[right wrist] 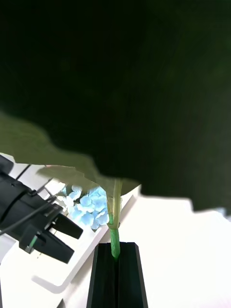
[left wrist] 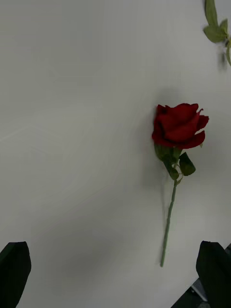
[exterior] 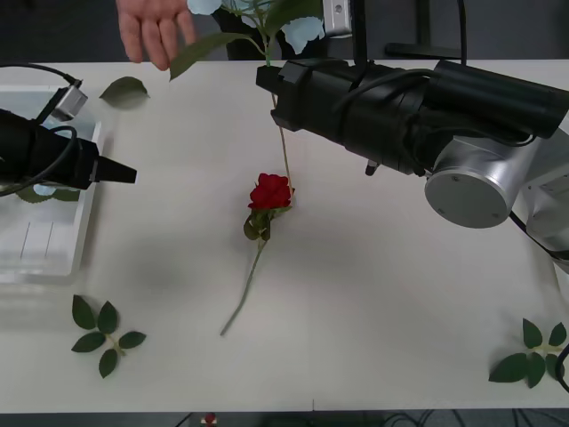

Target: Place the red flowers into the right box and the blue flowers into the left box. If a person shows an open palm, hand one flower to the person first, then continue sorting.

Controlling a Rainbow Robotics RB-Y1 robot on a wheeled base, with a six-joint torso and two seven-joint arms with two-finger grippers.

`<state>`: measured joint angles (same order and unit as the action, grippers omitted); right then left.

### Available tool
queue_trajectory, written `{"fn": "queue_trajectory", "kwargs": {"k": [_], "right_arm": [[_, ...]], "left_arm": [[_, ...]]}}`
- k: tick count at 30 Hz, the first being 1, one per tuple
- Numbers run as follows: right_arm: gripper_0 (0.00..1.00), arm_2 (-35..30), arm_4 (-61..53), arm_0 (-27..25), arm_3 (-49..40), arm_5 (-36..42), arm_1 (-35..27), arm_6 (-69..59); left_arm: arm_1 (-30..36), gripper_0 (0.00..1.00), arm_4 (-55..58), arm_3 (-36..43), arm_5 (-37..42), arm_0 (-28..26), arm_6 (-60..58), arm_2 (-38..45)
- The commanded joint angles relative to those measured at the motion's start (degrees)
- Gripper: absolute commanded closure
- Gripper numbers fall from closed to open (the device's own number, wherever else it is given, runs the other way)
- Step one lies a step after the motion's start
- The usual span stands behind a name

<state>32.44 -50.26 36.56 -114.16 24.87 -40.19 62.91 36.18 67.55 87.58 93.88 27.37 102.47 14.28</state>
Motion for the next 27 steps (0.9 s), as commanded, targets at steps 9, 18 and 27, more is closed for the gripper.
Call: {"fn": "queue_trajectory", "kwargs": {"k": [9, 18, 27], "right_arm": [[1.00, -0.63, 0.17, 1.41, -1.06, -0.53, 0.03, -1.47], [1.00, 1.22, 0.25, -2.90, 0.78, -0.44, 1.00, -1.47], [1.00, 1.48, 1.13, -5.62, 0.87, -6.86, 1.26, -0.77]], "left_arm": [[0.30, 0.00, -0.84, 0.57, -0.36, -0.04, 3.62, -0.13], [0.30, 0.00, -1.28, 0.57, -0.36, -0.13, 3.79, -0.13], [0.30, 0.00, -1.63, 0.57, -0.36, -0.04, 3.88, 0.14]]}}
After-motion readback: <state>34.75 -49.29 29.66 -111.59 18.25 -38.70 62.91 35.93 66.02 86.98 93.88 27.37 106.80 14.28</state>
